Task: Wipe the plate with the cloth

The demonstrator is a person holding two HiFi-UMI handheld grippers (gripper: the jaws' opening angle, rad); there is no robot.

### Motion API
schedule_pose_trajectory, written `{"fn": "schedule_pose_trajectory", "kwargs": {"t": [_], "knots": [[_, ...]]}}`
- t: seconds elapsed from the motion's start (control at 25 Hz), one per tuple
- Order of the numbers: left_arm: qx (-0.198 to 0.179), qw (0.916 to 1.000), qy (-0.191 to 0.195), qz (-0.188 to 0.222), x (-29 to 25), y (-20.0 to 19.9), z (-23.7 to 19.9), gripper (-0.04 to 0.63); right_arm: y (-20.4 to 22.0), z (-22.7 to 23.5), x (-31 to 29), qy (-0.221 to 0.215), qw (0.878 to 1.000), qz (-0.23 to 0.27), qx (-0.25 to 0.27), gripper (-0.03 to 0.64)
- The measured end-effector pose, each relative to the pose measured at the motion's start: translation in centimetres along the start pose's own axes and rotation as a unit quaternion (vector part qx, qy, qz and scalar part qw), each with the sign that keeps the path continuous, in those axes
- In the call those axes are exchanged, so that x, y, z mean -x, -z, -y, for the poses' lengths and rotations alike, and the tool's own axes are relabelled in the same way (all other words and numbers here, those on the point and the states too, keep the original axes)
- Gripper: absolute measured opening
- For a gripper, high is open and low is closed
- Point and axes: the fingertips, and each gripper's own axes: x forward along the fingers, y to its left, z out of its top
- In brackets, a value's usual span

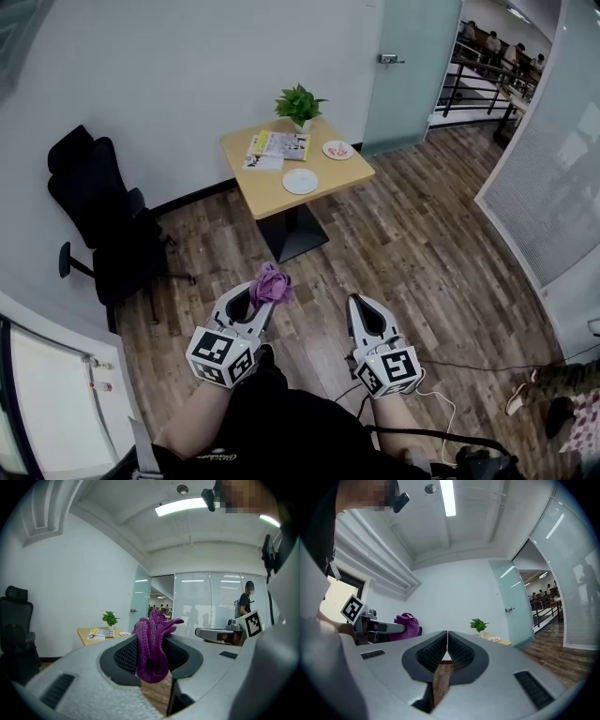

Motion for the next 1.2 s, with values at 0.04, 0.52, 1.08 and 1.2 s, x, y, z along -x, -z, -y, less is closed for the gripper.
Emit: {"fn": "schedule_pose_trajectory", "kwargs": {"t": [0.04, 0.52, 1.08, 1.2], "knots": [[0.003, 1.0, -0.002, 0.0, -0.1, 0.2, -0.5, 0.127, 0.1, 0.0, -0.4, -0.001, 1.0, -0.002, 0.002, 0.009], [0.019, 0.9995, 0.025, 0.0, -7.1, 0.0, -7.8, 0.127, 0.7, 3.1, -8.2, 0.033, 0.999, -0.026, 0.018, 0.009], [0.029, 0.9981, 0.052, -0.014, -17.0, -2.8, -25.9, 0.127, 0.4, 4.0, -28.4, 0.056, 0.997, -0.052, 0.031, 0.009], [0.031, 0.9976, 0.059, -0.02, -18.9, -2.7, -28.9, 0.127, 1.0, 4.3, -31.1, 0.065, 0.996, -0.06, 0.031, 0.009]]}}
